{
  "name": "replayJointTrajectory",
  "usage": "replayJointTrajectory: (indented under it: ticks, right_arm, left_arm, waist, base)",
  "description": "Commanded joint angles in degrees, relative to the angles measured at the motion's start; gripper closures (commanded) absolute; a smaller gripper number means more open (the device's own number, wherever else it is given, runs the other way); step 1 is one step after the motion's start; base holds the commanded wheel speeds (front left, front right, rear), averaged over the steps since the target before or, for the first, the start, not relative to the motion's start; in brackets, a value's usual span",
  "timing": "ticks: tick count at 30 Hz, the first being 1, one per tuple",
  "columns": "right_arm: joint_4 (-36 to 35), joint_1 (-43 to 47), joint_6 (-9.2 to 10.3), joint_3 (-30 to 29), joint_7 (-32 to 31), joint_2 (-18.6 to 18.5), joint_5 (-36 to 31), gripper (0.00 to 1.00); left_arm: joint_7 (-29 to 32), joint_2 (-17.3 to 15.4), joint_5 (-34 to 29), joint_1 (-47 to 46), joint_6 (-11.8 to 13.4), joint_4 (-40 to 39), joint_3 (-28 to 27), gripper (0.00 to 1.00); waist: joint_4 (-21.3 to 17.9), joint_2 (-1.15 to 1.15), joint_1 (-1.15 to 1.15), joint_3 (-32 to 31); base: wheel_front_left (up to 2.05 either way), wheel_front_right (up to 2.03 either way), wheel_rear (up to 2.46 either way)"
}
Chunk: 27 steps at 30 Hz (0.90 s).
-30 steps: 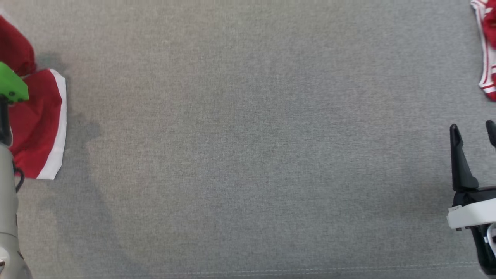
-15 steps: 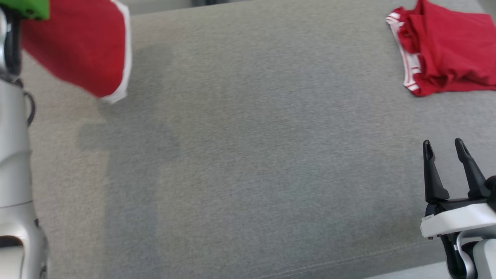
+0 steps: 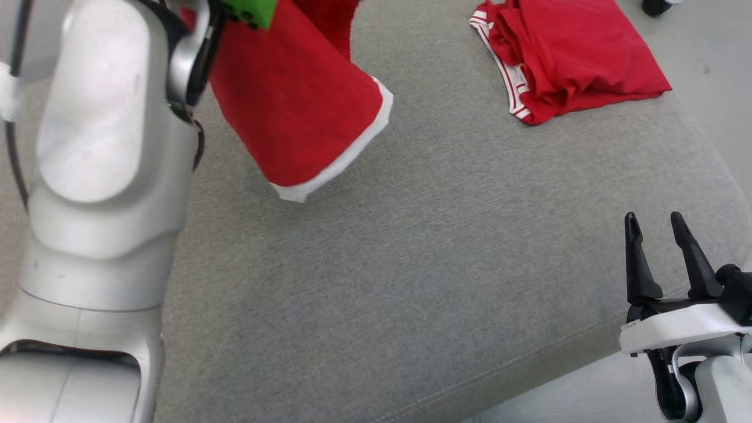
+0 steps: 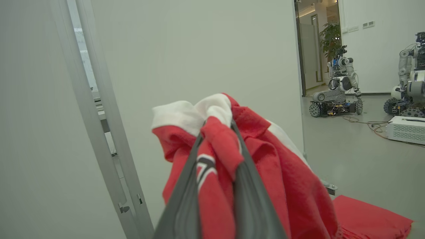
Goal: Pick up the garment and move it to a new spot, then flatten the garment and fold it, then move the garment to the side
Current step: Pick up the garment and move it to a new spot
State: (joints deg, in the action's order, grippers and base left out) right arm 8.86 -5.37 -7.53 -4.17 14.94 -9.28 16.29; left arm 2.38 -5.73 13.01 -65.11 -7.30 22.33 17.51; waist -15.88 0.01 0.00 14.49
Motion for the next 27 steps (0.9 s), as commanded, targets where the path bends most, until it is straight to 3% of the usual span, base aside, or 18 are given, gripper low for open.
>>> replayJointTrajectory:
  ticks: [1, 19, 20, 22, 27]
  right_arm:
    - [-0.1, -1.1, 0.09, -0.2, 0.3, 0.3, 0.2, 0.0]
    - [-0.2, 0.1, 0.09, 0.5, 0.3, 0.2, -0.3, 0.0]
    - [-0.1, 0.2, 0.09, 0.6, 0.3, 0.1, -0.3, 0.0]
    - [0.0, 0.3, 0.09, 1.0, 0.3, 0.0, -0.2, 0.0]
    - [0.2, 0.9, 0.09, 1.3, 0.3, -0.2, -0.6, 0.0]
  left_arm:
    - [-0.7, 0.4, 0.4, 2.3, -0.1, 0.5, 0.7, 1.0]
    - [-9.9, 2.7, 7.1, 29.4, 4.7, 8.1, 7.9, 1.0]
    - [-10.4, 2.7, 7.4, 30.1, 4.8, 8.2, 8.4, 0.87]
    - [-11.3, 2.7, 7.2, 31.0, 5.3, 8.5, 9.5, 0.0]
    - [-14.3, 2.7, 8.3, 31.9, 6.7, 7.9, 9.3, 0.0]
  waist:
    - [-1.2, -0.01, 0.0, 0.7]
    - [2.4, -0.01, 0.0, -0.6]
    - [2.7, -0.01, 0.0, -0.8]
    - [3.2, -0.01, 0.0, -1.3]
    - [4.5, -0.01, 0.0, -3.5]
  base:
    - [0.0, 0.0, 0.0]
    - [0.0, 0.0, 0.0]
    - [0.0, 0.0, 0.0]
    - [0.0, 0.0, 0.0]
    - [0.0, 0.0, 0.0]
